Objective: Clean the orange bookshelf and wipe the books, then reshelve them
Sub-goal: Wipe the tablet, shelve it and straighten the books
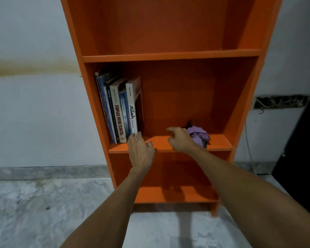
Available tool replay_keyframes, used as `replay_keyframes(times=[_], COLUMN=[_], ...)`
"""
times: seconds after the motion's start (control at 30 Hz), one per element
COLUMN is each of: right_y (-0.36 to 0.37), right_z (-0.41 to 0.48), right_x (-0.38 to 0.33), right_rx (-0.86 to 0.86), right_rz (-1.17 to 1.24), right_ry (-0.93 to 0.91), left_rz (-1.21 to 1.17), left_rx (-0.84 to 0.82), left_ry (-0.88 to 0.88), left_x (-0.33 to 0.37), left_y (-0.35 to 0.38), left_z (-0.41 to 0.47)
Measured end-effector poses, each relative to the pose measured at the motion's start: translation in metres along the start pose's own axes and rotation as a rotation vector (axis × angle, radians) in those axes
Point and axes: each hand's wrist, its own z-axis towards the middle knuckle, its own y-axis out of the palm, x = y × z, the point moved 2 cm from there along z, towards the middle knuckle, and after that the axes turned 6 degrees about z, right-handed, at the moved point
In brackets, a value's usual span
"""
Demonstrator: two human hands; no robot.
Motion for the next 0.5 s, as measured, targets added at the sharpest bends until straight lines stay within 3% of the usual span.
replay_keyframes(times=[0.2, 0.4, 0.5], right_y=[-0.047, -0.042, -0.032], right_z=[-0.007, 0.024, 0.039], right_x=[0.029, 0.072, 0.086], right_rx=[0.303, 0.216, 0.18], right_rz=[-0.247, -0.307, -0.338], right_ry=[0.029, 0.243, 0.218], left_rz=[0.014, 0.017, -0.025], left_rx=[-0.067, -0.073, -0.096], left_ry=[0.157, 0.215, 0.179], left_x=[0.034, 0.05, 0.054], left_y=[0.019, 0.054, 0.069], left_z=[-0.012, 0.013, 0.022])
